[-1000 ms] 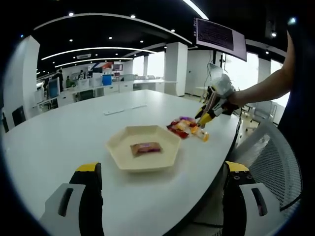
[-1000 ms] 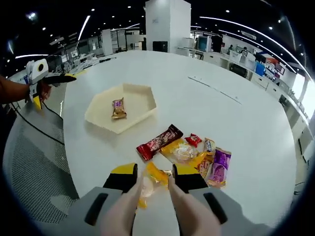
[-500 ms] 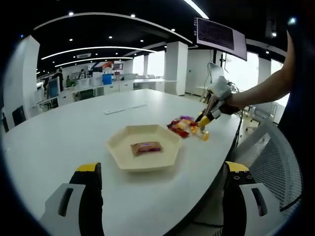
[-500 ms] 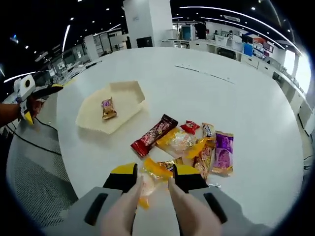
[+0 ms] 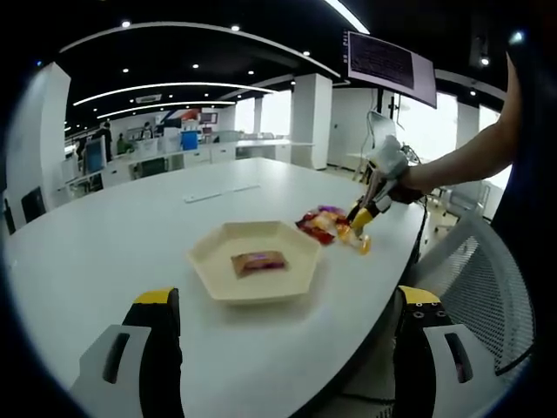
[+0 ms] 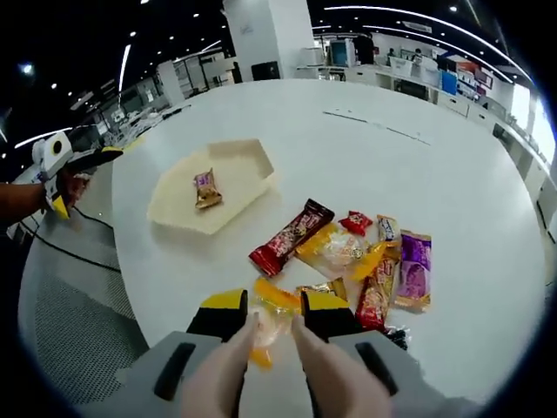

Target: Place the target food into the container with the food tongs after gripping and lifting it, then release it inside without dropping or visibly crushing the food.

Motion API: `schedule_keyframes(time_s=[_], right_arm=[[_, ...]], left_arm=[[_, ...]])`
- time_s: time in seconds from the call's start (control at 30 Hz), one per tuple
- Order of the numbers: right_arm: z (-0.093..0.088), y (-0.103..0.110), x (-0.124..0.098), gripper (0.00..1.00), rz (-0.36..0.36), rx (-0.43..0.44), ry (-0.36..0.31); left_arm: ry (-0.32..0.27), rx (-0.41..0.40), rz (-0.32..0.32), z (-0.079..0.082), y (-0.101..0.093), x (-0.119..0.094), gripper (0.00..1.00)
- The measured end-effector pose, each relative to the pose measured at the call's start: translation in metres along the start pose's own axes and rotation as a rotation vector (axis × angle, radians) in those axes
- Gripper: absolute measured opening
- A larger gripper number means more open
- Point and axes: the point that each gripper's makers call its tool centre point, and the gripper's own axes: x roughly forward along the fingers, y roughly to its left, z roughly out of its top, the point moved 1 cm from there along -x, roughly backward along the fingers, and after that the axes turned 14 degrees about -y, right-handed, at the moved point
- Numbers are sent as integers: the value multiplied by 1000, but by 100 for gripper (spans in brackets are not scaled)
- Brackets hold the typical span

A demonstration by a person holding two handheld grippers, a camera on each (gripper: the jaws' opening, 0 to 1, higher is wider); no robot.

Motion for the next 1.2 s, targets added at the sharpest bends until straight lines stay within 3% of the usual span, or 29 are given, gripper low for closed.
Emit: schedule_keyframes(time_s=[0.37,0.83,1.2], right_arm=[[6,-5,-1,14,13,-29,-8],[13,-7,-2,14,17,-77,9],[28,-12,-12,14,7,-97,6]], left_arm=[[2,-1,-3,0,0,1,100],[1,-2,-3,0,2,2,100],[4,3,-12,-1,2,3,100]])
